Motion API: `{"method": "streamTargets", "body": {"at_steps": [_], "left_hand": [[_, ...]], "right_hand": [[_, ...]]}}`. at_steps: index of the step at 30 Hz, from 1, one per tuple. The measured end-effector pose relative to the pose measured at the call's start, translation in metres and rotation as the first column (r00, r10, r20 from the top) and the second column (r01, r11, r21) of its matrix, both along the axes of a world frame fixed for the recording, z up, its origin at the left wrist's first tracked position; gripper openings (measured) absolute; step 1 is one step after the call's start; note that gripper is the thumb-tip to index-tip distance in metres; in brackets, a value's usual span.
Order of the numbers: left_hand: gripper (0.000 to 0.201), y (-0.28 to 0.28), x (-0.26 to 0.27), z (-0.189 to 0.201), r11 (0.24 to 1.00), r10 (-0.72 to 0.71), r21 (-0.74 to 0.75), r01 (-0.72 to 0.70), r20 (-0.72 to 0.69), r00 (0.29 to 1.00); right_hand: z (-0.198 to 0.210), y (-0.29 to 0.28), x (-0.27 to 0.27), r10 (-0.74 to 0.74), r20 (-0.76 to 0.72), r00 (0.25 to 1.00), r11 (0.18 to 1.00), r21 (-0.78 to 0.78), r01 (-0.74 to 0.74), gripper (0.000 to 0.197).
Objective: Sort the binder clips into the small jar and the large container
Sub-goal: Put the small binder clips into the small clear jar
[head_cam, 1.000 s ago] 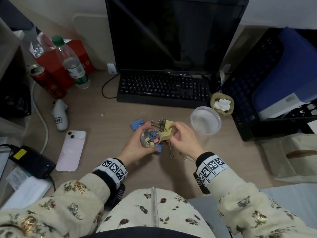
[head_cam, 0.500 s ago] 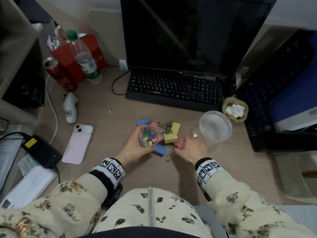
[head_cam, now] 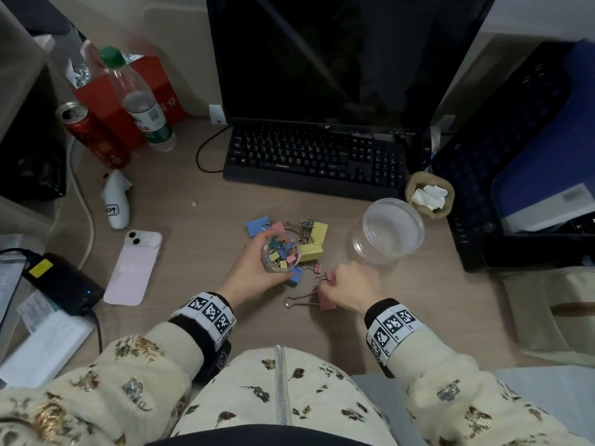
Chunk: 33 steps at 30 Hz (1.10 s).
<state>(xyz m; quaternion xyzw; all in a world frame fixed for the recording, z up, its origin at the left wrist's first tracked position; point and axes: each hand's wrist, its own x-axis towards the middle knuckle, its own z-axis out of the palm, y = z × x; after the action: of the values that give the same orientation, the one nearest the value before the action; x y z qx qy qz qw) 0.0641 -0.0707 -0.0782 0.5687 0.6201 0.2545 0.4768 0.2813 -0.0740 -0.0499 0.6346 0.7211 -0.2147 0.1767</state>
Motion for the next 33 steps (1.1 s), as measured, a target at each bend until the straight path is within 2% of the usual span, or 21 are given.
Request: {"method": "streamTargets", "body": {"at_steps": [4, 7, 9, 18, 20, 23, 27, 29, 31, 33], "left_hand": [[0.085, -0.002, 0.001, -0.001, 1.0, 0.018, 0.001, -0.018, 0.008, 1.0], [0.08, -0.003, 0.001, 0.002, 0.999, 0.054, -0.004, -0.054, 0.025, 0.998], [0.078, -0.004, 0.001, 0.003, 0.997, 0.079, -0.003, -0.079, 0.034, 0.996], [0.08, -0.007, 0.007, 0.001, 0.992, 0.125, 0.004, -0.126, 0.062, 0.99], [0.077, -0.006, 0.01, 0.001, 0.992, 0.125, 0.021, -0.127, 0.075, 0.989], [0.077, -0.003, 0.016, -0.001, 0.993, 0.106, 0.044, -0.109, 0.084, 0.991], [0.086, 0.001, 0.023, -0.006, 0.997, 0.06, 0.043, -0.061, 0.03, 0.998], [0.085, 0.003, 0.026, -0.007, 0.997, 0.037, 0.073, -0.039, 0.026, 0.999], [0.089, 0.005, 0.026, -0.008, 0.997, 0.04, 0.064, -0.042, 0.036, 0.999], [0.093, 0.006, 0.023, -0.008, 0.998, 0.057, 0.038, -0.058, 0.04, 0.998]], "right_hand": [[-0.001, 0.006, 0.0, 0.012, -0.113, 0.994, 0.988, 0.152, 0.006, 0.024], [-0.007, 0.006, -0.002, 0.015, -0.161, 0.987, 0.993, 0.115, 0.003, 0.048], [-0.011, 0.007, -0.005, 0.009, -0.159, 0.987, 0.996, 0.084, 0.004, 0.053], [-0.022, 0.012, 0.0, -0.008, -0.229, 0.973, 1.0, 0.001, 0.008, 0.023], [-0.017, 0.015, 0.009, -0.032, -0.239, 0.971, 0.999, 0.021, 0.038, 0.014], [0.0, 0.024, 0.017, -0.075, -0.281, 0.957, 0.988, 0.108, 0.11, 0.012], [0.025, 0.036, 0.008, -0.033, -0.423, 0.905, 0.937, 0.302, 0.175, 0.011], [0.03, 0.037, -0.002, 0.06, -0.527, 0.848, 0.936, 0.324, 0.135, 0.013], [0.026, 0.037, -0.008, 0.147, -0.611, 0.778, 0.946, 0.317, 0.07, 0.023], [0.017, 0.035, -0.006, 0.172, -0.64, 0.749, 0.944, 0.325, 0.06, 0.029]]}}
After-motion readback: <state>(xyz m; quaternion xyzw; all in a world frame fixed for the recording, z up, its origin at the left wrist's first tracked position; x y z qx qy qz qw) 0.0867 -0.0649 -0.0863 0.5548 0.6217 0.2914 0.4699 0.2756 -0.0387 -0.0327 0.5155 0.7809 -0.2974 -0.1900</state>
